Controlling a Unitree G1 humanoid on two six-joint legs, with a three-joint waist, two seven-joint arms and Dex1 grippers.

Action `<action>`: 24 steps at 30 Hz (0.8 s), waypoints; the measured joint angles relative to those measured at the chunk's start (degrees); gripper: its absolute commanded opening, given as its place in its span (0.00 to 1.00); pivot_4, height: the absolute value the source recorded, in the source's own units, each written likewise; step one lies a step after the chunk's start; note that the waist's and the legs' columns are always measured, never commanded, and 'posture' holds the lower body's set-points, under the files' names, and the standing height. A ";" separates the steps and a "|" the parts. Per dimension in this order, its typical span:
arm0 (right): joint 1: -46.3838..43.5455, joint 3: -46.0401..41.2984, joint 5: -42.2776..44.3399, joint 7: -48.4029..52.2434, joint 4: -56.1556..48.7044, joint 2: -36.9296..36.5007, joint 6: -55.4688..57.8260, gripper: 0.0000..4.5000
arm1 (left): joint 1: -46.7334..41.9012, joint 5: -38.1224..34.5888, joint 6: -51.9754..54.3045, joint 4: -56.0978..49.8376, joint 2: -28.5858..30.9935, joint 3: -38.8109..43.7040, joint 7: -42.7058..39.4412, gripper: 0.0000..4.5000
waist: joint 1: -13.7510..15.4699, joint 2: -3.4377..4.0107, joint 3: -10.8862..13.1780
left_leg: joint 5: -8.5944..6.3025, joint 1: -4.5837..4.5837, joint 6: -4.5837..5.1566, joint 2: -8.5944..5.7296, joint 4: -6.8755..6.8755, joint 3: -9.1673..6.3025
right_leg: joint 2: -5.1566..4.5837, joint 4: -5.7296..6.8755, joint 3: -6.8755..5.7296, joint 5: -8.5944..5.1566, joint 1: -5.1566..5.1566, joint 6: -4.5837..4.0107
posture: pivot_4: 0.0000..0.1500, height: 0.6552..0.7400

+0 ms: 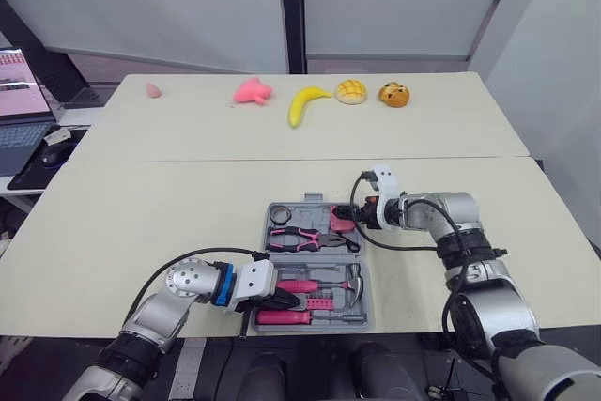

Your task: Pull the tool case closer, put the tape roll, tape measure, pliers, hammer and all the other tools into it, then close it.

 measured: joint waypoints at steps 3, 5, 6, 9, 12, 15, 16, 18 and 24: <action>-0.15 0.18 0.29 3.45 1.78 -0.41 -0.85 0.99 | -0.02 0.00 0.25 -0.33 0.60 -0.21 -0.13 0.00 | -0.40 0.04 -0.02 | 0.00 0.04 0.00 0.00 -0.08 0.01 | 0.00 0.00 0.01 -0.01 0.00 0.00 | 1.00 0.83; -0.14 0.53 0.54 6.69 2.71 -0.49 -1.52 0.99 | -0.01 0.00 0.74 -0.74 1.11 -0.25 -0.25 0.00 | -0.90 0.06 -0.02 | 0.00 0.05 0.00 0.00 -0.12 0.02 | 0.00 0.00 0.02 -0.01 -0.01 0.00 | 1.00 0.83; -0.14 0.93 0.56 8.23 3.17 -0.53 -2.12 0.99 | -0.02 0.01 1.32 -1.15 1.36 -0.33 -0.28 0.00 | -1.11 0.06 -0.01 | 0.00 0.06 0.00 0.00 -0.13 0.02 | 0.01 0.00 0.03 -0.01 -0.01 0.00 | 1.00 0.83; -0.28 1.86 0.57 13.11 3.40 -1.55 -3.94 0.99 | -0.01 0.21 2.45 -2.01 1.79 -0.38 -0.35 0.00 | -1.38 0.08 0.00 | 0.00 0.06 0.00 0.01 -0.14 0.03 | 0.02 0.00 0.05 -0.02 -0.02 0.02 | 1.00 0.83; -0.88 2.91 0.62 17.39 2.86 -2.18 -5.08 0.99 | -0.02 0.34 3.22 -2.66 2.24 -0.48 -0.35 0.00 | -1.53 0.09 0.01 | 0.00 0.09 0.00 0.03 -0.20 0.04 | 0.04 0.00 0.07 -0.03 -0.04 0.04 | 1.00 0.83; -0.92 5.84 0.54 21.85 -0.03 -3.42 -6.40 0.99 | 0.00 0.36 4.09 -3.25 2.44 -0.50 -0.31 0.00 | -1.55 0.10 0.02 | 0.00 0.11 0.00 0.04 -0.27 0.05 | 0.05 -0.02 0.07 -0.16 -0.04 0.23 | 1.00 0.83; -0.90 7.06 0.54 23.19 -1.48 -4.10 -6.51 0.99 | 0.04 0.41 4.24 -3.47 2.48 -0.51 -0.26 0.00 | -1.55 0.11 0.03 | 0.00 0.11 0.00 0.04 -0.28 0.06 | 0.05 -0.03 0.08 -0.17 -0.05 0.24 | 1.00 0.83; -0.74 9.41 0.56 25.95 -5.53 -5.28 -6.53 0.99 | 0.14 0.52 4.75 -3.91 2.53 -0.51 -0.14 0.00 | -1.53 0.11 0.03 | 0.00 0.10 0.00 0.04 -0.29 0.06 | 0.05 -0.05 0.08 -0.17 -0.05 0.24 | 1.00 0.83; 2.84 14.15 0.67 29.47 -18.65 -9.67 -6.90 0.99 | 0.95 -0.19 6.63 -5.43 2.47 0.14 0.56 0.00 | -1.24 0.09 0.05 | 0.00 0.05 0.00 0.04 -0.30 0.04 | 0.03 -0.09 0.06 -0.19 -0.06 0.27 | 1.00 0.83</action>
